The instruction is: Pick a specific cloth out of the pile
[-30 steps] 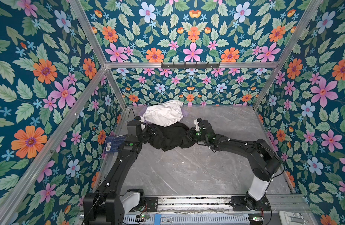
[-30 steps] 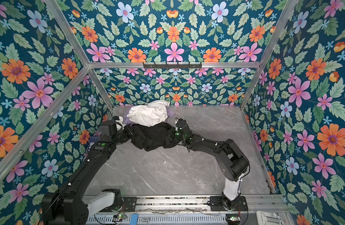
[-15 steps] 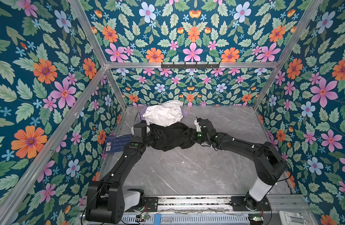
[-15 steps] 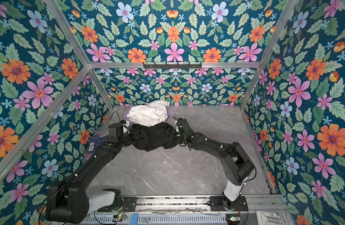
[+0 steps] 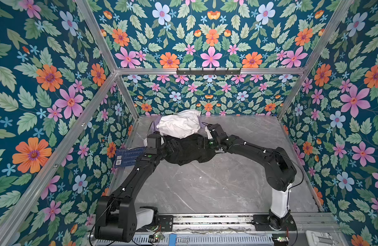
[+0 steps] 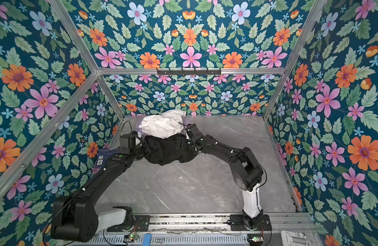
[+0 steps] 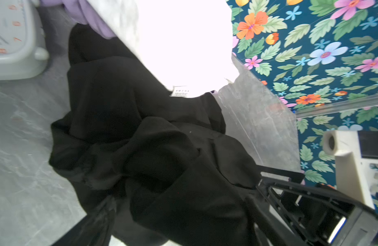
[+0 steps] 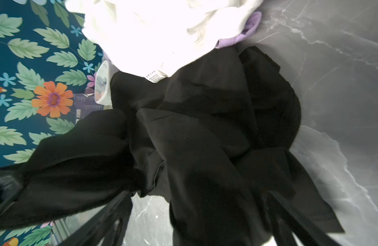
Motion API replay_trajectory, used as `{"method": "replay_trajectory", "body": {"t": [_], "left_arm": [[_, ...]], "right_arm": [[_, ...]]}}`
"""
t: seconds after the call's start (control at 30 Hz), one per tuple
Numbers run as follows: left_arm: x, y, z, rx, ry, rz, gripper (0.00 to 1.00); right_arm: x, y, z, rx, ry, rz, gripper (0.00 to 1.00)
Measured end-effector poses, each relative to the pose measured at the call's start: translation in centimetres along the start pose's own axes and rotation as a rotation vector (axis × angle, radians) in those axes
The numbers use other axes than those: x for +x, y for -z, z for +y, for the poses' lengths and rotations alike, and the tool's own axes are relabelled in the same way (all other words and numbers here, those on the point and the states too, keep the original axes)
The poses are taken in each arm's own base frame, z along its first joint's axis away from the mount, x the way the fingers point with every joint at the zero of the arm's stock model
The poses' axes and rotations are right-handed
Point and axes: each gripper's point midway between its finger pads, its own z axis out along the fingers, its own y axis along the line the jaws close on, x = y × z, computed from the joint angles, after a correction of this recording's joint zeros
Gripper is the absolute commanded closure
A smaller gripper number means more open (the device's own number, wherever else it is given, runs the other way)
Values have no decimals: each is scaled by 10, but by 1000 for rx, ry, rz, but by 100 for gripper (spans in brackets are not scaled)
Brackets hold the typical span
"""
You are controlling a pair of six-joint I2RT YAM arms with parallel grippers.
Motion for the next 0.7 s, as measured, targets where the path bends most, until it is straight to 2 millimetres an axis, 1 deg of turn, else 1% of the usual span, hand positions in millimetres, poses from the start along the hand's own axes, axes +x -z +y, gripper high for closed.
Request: {"method": "replay_trajectory", "body": {"t": [0.17, 0.33, 0.53, 0.7], "left_arm": [[1, -5, 9, -29, 0, 1, 5], [1, -19, 18, -54, 10, 14, 4], [0, -39, 26, -70, 20, 27, 4], [5, -53, 32, -79, 27, 48, 4]], "right_arm": [[-3, -18, 3, 1, 15, 18, 1], [-1, -34, 1, -1, 13, 49, 1], [2, -43, 2, -14, 9, 69, 1], [8, -53, -3, -10, 1, 89, 1]]}}
